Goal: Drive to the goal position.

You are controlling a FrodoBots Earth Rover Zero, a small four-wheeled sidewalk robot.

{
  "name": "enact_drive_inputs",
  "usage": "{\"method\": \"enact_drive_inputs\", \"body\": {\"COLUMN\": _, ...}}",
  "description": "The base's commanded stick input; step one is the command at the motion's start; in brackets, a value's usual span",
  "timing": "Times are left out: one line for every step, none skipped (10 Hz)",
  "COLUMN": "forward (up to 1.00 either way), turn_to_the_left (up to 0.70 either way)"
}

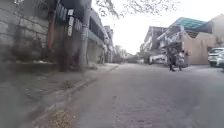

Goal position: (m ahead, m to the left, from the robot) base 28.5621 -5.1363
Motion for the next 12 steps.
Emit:
{"method": "enact_drive_inputs", "body": {"forward": 0.7, "turn_to_the_left": 0.0}}
{"method": "enact_drive_inputs", "body": {"forward": 0.7, "turn_to_the_left": 0.0}}
{"method": "enact_drive_inputs", "body": {"forward": 0.7, "turn_to_the_left": 0.0}}
{"method": "enact_drive_inputs", "body": {"forward": 0.7, "turn_to_the_left": 0.0}}
{"method": "enact_drive_inputs", "body": {"forward": 0.7, "turn_to_the_left": 0.0}}
{"method": "enact_drive_inputs", "body": {"forward": 0.7, "turn_to_the_left": -0.32}}
{"method": "enact_drive_inputs", "body": {"forward": 0.7, "turn_to_the_left": -0.35}}
{"method": "enact_drive_inputs", "body": {"forward": 0.7, "turn_to_the_left": -0.35}}
{"method": "enact_drive_inputs", "body": {"forward": 0.7, "turn_to_the_left": -0.35}}
{"method": "enact_drive_inputs", "body": {"forward": 0.7, "turn_to_the_left": -0.35}}
{"method": "enact_drive_inputs", "body": {"forward": 0.7, "turn_to_the_left": -0.35}}
{"method": "enact_drive_inputs", "body": {"forward": 0.7, "turn_to_the_left": -0.35}}
